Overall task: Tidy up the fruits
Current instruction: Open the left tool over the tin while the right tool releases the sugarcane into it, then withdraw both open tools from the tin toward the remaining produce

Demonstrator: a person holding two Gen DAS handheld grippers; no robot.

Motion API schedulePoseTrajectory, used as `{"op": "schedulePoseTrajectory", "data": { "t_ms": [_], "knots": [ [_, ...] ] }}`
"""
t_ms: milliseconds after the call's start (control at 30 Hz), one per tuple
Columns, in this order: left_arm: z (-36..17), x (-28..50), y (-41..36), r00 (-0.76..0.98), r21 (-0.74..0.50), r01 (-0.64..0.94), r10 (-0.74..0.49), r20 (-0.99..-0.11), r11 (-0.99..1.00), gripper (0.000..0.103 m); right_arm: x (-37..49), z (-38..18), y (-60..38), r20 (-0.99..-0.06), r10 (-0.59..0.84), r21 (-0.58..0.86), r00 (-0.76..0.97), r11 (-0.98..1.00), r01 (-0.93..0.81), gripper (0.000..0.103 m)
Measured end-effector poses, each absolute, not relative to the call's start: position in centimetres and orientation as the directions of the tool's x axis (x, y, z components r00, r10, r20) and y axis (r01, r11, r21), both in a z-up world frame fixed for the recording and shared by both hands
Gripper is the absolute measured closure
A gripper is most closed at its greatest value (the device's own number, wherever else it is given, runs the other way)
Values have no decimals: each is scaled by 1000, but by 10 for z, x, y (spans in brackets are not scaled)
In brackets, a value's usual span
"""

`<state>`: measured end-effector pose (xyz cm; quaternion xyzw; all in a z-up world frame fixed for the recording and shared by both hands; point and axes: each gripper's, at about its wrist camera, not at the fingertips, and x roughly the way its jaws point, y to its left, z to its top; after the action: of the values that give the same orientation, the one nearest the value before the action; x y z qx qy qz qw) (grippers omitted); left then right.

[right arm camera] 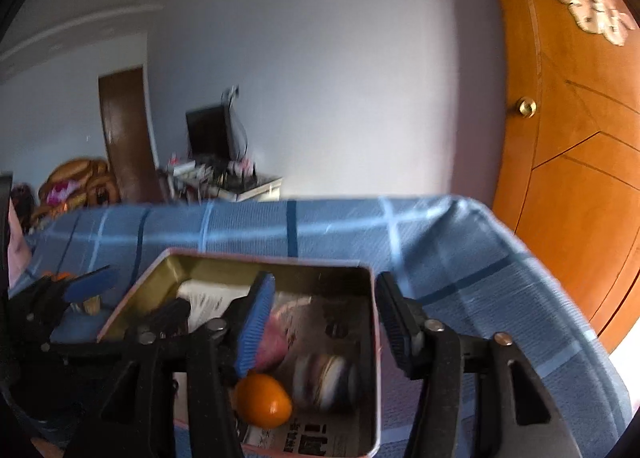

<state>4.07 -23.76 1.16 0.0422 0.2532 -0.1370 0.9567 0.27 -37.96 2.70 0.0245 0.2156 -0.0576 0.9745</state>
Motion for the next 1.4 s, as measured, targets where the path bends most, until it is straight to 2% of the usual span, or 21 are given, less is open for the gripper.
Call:
{"op": "schedulePoseTrajectory", "data": {
  "t_ms": [33,100,200,400,467,533,733,900,1133,1400],
  "knots": [
    [14,38,-236,845,11,280,-241,-478,960,0,-2,31,-380,-387,-122,25,914,989,143,27],
    [16,34,-235,854,12,281,-244,-459,960,0,-11,35,-380,-325,-155,22,933,985,171,21],
    [17,33,-231,866,30,261,-220,-449,965,0,-18,40,-379,-276,-189,10,943,980,199,20],
    [24,27,-214,904,44,205,-172,-392,978,0,-24,44,-384,-250,-196,62,948,974,217,20],
    [24,25,-210,923,77,165,-127,-364,983,0,-36,48,-387,-187,-208,104,960,968,229,19],
    [24,24,-204,935,88,128,-90,-343,988,0,-45,49,-389,-133,-238,132,962,958,256,6],
    [27,18,-182,956,100,45,-13,-294,994,0,-65,49,-385,13,-269,147,963,953,264,5],
    [25,14,-164,950,49,19,-3,-312,999,0,-63,51,-375,9,-272,106,962,957,269,5],
    [24,8,-153,948,-8,29,-30,-315,1000,0,-75,53,-357,79,-318,25,945,948,317,1],
    [21,1,-147,936,-19,80,-82,-343,997,0,-76,53,-359,65,-368,36,928,930,366,1]
  ]
}}
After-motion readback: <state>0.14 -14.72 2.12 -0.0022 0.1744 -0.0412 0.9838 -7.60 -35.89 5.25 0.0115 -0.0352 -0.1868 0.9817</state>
